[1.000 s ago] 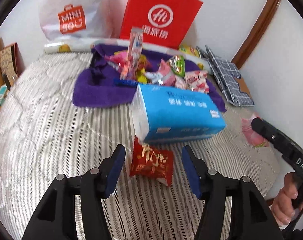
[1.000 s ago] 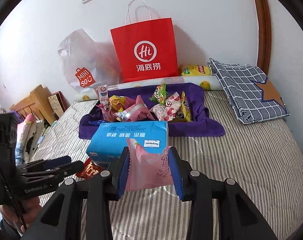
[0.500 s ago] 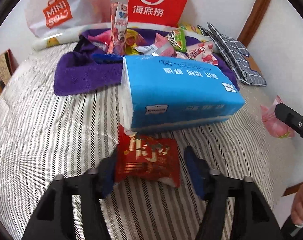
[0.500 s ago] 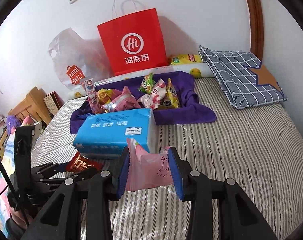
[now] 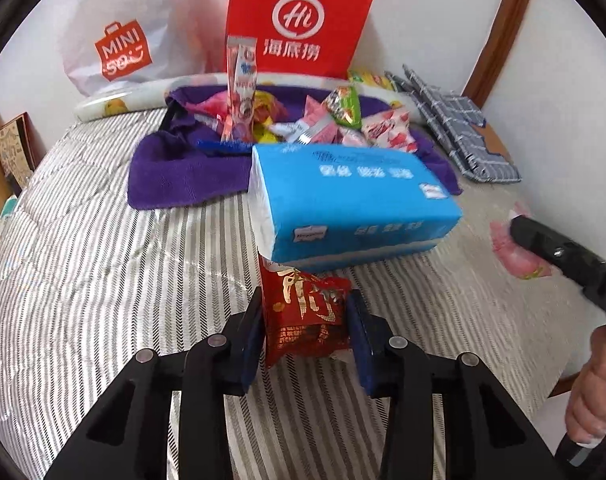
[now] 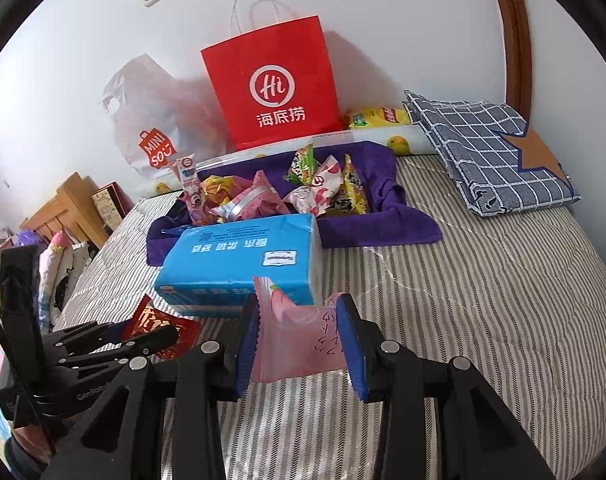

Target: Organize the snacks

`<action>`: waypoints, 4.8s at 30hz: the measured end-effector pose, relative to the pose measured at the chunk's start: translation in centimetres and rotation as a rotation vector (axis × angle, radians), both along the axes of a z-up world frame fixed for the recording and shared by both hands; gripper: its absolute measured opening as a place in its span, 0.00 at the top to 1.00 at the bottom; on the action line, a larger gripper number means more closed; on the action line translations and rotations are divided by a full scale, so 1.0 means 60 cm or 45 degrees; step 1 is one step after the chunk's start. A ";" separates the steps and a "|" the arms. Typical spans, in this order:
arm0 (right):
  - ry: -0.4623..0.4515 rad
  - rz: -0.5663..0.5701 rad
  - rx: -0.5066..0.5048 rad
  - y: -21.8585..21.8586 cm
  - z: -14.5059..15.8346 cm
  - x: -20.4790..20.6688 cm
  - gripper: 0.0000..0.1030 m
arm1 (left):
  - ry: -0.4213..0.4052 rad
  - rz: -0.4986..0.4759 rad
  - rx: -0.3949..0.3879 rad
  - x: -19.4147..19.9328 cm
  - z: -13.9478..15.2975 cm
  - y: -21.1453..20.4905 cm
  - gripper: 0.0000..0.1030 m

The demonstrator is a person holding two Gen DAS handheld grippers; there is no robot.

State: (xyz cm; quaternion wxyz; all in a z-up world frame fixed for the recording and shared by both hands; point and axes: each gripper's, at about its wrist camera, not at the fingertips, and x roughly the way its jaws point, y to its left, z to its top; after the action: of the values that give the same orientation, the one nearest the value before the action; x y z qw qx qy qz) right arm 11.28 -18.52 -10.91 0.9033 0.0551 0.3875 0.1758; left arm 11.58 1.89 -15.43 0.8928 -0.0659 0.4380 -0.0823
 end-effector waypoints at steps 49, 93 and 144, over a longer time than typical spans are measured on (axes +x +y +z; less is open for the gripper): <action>-0.150 -0.025 -0.050 0.068 0.063 0.246 0.65 | -0.159 0.158 -0.065 0.231 0.120 0.104 0.63; -0.082 -0.082 -0.163 0.094 -0.031 0.334 0.63 | -0.076 0.126 -0.115 0.340 0.055 0.086 0.64; -0.037 -0.114 -0.131 0.076 0.002 0.306 0.29 | -0.100 0.192 -0.059 0.284 0.097 0.099 0.25</action>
State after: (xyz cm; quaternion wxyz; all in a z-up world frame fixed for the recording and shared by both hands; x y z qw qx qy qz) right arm 29.65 -13.97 -10.77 0.9174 0.0234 0.3800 0.1158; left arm 28.63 7.84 -9.59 0.9112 -0.1159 0.3944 -0.0274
